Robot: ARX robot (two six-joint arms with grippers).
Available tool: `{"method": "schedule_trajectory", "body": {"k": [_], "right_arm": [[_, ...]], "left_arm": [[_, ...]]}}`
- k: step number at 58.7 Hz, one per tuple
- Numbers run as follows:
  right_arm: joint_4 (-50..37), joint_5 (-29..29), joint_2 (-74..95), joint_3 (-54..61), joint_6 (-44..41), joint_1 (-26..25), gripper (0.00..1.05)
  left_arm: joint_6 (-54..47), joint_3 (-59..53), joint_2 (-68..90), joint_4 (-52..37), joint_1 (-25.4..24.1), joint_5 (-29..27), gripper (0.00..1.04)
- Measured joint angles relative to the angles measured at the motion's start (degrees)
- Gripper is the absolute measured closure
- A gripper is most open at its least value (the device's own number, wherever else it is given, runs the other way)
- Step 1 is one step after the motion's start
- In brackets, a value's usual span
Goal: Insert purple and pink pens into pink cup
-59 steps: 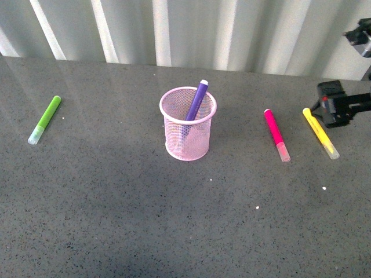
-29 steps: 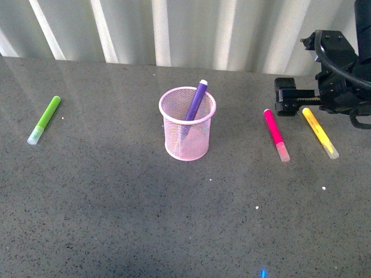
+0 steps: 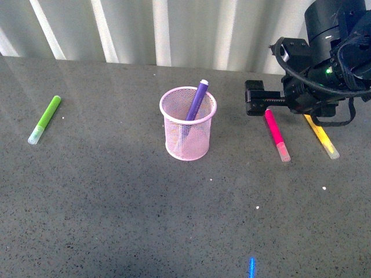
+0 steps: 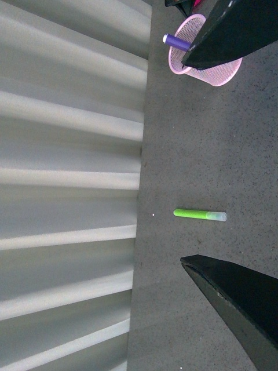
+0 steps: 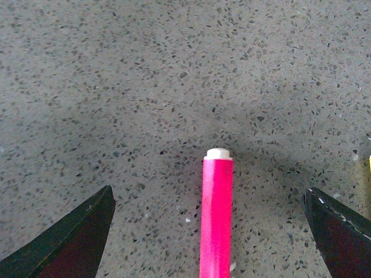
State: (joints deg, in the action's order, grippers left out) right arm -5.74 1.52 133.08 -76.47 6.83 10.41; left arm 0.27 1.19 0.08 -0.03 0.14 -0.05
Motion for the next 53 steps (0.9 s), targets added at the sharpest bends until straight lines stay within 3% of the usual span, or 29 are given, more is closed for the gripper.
{"method": "schedule_trajectory", "body": {"k": [25, 53], "right_arm": [[2.8, -1.2, 4.8, -4.5, 0.8, -1.1, 0.07], [3.3, -3.0, 5.2, -4.1, 3.6, -0.5, 0.8]], "left_arm": [[0.0, 0.0, 0.0, 0.0, 0.0, 0.0, 0.07], [0.0, 0.0, 0.0, 0.0, 0.0, 0.0, 0.07]]}}
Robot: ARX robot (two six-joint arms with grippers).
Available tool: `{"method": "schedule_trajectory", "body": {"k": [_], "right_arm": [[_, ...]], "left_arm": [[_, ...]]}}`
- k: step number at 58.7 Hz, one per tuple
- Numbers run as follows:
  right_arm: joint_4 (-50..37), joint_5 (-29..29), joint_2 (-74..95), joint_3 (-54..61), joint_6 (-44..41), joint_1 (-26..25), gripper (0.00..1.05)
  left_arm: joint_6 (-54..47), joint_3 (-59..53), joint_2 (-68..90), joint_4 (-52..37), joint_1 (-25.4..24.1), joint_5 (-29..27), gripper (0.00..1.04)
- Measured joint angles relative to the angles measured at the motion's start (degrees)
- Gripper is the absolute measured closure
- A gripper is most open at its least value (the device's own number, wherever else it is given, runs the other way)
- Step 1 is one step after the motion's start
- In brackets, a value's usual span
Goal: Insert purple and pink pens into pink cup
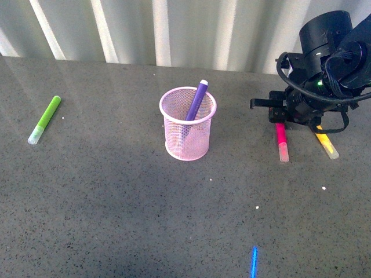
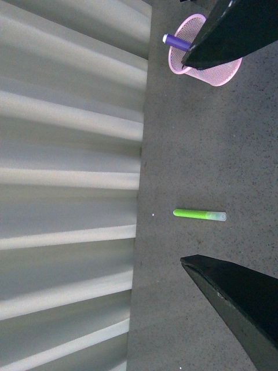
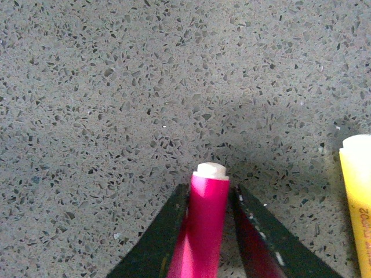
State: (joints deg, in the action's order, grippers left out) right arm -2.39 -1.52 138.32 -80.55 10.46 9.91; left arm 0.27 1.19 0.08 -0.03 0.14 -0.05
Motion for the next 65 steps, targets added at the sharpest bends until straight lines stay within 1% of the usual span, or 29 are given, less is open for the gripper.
{"method": "schedule_trajectory", "body": {"k": [3, 5, 17, 22, 25, 29, 33, 39, 43, 47, 55, 58, 62, 65], "right_arm": [[0.0, -0.4, 0.0, 0.2, 0.5, 0.4, 0.89], [0.0, -0.7, -0.1, 0.2, 0.7, 0.6, 0.92], [-2.3, -0.6, -0.6, 1.2, 1.6, 0.7, 0.93], [-5.3, 1.6, -1.2, 2.6, 3.1, 0.7, 0.93], [-9.4, 4.5, -2.1, 4.6, 4.7, 0.9, 0.93], [-15.0, 5.9, -3.4, 7.2, 5.4, 1.4, 0.93], [-22.6, 7.3, -6.1, 10.6, 4.9, 2.5, 0.93], [-36.3, 10.1, -12.2, 15.8, 0.5, 4.8, 0.93], [-46.1, 12.5, -18.1, 18.6, -2.8, 7.5, 0.93], [-50.8, 13.6, -21.6, 19.9, -4.5, 9.6, 0.93], [-54.7, 15.5, -24.4, 21.9, -5.8, 13.7, 0.93], [-56.0, 15.1, -24.0, 22.6, -6.8, 15.1, 0.93], [-59.9, 13.0, -21.2, 23.0, -9.5, 17.1, 0.93], [-60.7, 12.7, -18.8, 22.5, -10.9, 17.9, 0.93]], "left_arm": [[0.0, 0.0, 0.0, 0.0, 0.0, 0.0, 0.07], [0.0, 0.0, 0.0, 0.0, 0.0, 0.0, 0.07], [0.0, 0.0, 0.0, 0.0, 0.0, 0.0, 0.07], [0.0, 0.0, 0.0, 0.0, 0.0, 0.0, 0.07], [0.0, 0.0, 0.0, 0.0, 0.0, 0.0, 0.07], [0.0, 0.0, 0.0, 0.0, 0.0, 0.0, 0.07], [0.0, 0.0, 0.0, 0.0, 0.0, 0.0, 0.07], [0.0, 0.0, 0.0, 0.0, 0.0, 0.0, 0.07], [0.0, 0.0, 0.0, 0.0, 0.0, 0.0, 0.07], [0.0, 0.0, 0.0, 0.0, 0.0, 0.0, 0.07], [0.0, 0.0, 0.0, 0.0, 0.0, 0.0, 0.07], [0.0, 0.0, 0.0, 0.0, 0.0, 0.0, 0.07], [0.0, 0.0, 0.0, 0.0, 0.0, 0.0, 0.07], [0.0, 0.0, 0.0, 0.0, 0.0, 0.0, 0.07]]}}
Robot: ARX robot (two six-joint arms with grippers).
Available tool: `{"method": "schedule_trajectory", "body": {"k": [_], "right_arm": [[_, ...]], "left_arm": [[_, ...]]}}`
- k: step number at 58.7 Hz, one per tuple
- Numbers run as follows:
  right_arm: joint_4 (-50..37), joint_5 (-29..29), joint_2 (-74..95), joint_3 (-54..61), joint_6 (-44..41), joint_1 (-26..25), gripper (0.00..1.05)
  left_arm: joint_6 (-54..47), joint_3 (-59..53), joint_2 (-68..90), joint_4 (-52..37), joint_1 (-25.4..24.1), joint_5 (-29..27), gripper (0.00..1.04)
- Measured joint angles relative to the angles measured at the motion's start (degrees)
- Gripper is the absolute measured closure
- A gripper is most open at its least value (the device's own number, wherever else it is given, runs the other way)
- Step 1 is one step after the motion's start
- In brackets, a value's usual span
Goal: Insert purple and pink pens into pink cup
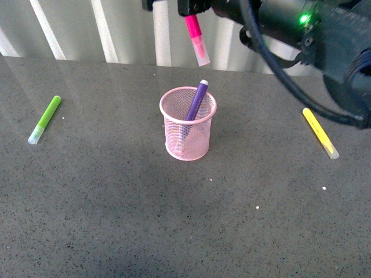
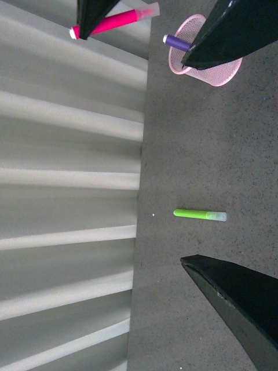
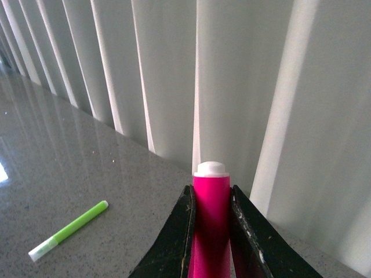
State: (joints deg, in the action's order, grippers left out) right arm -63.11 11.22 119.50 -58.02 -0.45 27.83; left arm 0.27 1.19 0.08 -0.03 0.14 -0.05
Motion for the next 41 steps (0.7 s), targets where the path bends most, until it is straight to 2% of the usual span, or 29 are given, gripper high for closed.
{"method": "schedule_trajectory", "body": {"k": [10, 41], "right_arm": [[-0.2, 2.8, 5.5, -2.3, -1.3, 0.9, 0.93], [1.7, 3.5, 13.1, -9.8, -0.3, -0.4, 0.93]], "left_arm": [[0.0, 0.0, 0.0, 0.0, 0.0, 0.0, 0.07], [0.0, 0.0, 0.0, 0.0, 0.0, 0.0, 0.07]]}}
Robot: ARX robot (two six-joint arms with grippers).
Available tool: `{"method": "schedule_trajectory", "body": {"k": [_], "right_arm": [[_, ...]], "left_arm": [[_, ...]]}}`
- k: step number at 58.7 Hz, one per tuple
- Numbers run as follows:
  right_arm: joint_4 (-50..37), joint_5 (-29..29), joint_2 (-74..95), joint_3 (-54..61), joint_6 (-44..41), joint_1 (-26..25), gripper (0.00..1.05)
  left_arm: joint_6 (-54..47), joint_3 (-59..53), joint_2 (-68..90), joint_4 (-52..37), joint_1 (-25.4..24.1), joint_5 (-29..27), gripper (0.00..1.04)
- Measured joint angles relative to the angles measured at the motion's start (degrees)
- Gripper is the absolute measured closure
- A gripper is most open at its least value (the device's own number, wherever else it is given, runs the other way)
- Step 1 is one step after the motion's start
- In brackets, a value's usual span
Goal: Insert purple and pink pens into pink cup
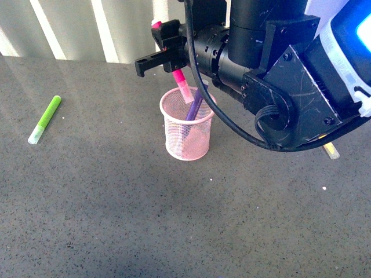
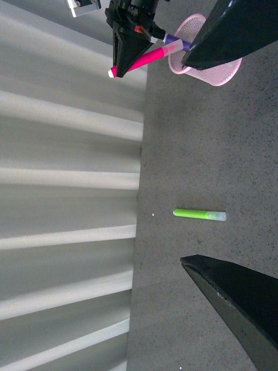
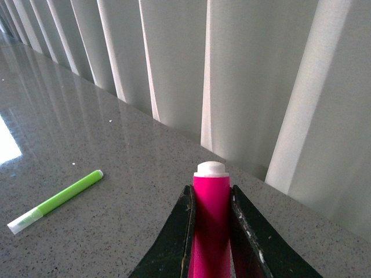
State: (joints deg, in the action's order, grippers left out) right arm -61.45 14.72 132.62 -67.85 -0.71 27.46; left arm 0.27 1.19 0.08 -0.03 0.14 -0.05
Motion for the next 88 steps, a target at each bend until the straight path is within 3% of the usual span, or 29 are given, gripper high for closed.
{"method": "schedule_trajectory", "body": {"k": [22, 45, 54, 65, 74, 81, 85, 88], "right_arm": [[0.3, -2.5, 2.1, 1.0, 1.0, 0.0, 0.93], [3.7, -5.3, -6.0, 7.6, 5.9, 0.9, 0.3], [6.9, -11.0, -17.2, 11.4, 7.3, 0.0, 0.05], [21.6, -21.8, -31.2, 19.2, 10.0, -5.7, 0.07], [27.2, -14.4, -42.5, 30.6, 8.2, -13.3, 0.07], [35.8, -11.1, -53.0, 39.0, 2.3, -22.3, 0.07], [35.5, -11.5, -53.4, 39.5, 1.1, -23.2, 0.07], [20.7, -16.5, -50.1, 43.5, 1.0, -22.6, 0.17]], "left_arm": [[0.0, 0.0, 0.0, 0.0, 0.0, 0.0, 0.07], [0.0, 0.0, 0.0, 0.0, 0.0, 0.0, 0.07], [0.0, 0.0, 0.0, 0.0, 0.0, 0.0, 0.07], [0.0, 0.0, 0.0, 0.0, 0.0, 0.0, 0.07], [0.0, 0.0, 0.0, 0.0, 0.0, 0.0, 0.07], [0.0, 0.0, 0.0, 0.0, 0.0, -0.1, 0.07], [0.0, 0.0, 0.0, 0.0, 0.0, 0.0, 0.07], [0.0, 0.0, 0.0, 0.0, 0.0, 0.0, 0.07]]}}
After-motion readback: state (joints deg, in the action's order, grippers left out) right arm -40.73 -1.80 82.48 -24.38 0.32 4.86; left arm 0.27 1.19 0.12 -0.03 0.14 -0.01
